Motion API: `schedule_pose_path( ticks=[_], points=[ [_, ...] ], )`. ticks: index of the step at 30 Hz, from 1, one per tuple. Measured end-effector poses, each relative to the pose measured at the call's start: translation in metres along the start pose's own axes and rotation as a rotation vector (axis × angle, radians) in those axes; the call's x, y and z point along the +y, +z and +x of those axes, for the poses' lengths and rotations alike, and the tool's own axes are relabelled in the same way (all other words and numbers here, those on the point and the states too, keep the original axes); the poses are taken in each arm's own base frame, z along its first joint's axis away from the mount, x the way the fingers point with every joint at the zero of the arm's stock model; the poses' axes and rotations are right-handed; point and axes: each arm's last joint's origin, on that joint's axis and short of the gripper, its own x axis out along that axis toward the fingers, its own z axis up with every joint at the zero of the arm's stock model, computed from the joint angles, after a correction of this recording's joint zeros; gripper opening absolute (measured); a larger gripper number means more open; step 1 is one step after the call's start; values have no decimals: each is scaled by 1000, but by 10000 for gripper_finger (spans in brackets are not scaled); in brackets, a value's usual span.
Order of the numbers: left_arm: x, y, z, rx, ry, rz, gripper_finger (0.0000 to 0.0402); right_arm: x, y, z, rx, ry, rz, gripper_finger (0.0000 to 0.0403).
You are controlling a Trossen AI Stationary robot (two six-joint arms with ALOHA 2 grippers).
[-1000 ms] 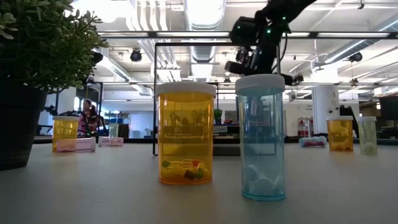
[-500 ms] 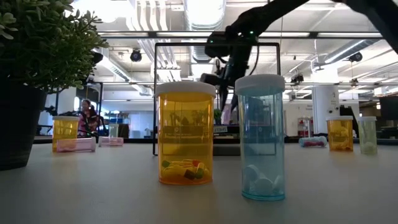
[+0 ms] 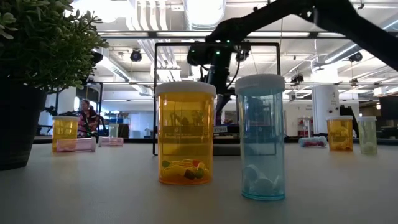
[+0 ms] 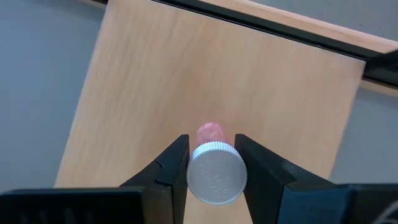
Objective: Pick and place medicine bottles onto shelf by color
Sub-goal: Put the top right pink pill bottle on the shelf
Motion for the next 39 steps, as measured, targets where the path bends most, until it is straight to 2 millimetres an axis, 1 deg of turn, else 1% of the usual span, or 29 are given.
schedule_pose_path(
  ticks=[5, 8, 18, 22, 39],
  points=[
    [0, 0, 0, 0, 0, 0, 0, 8, 8, 4, 18, -18, -4, 110],
    [0, 0, 0, 0, 0, 0, 0, 8, 13, 6, 20, -28, 0, 109],
    [0, 0, 0, 0, 0, 0, 0, -5, 33, 13, 18, -39, 47, 115],
    [0, 0, 0, 0, 0, 0, 0, -8, 35, 14, 32, -26, 55, 116],
    [0, 0, 0, 0, 0, 0, 0, -6, 35, 14, 24, -15, 68, 116]
  ],
)
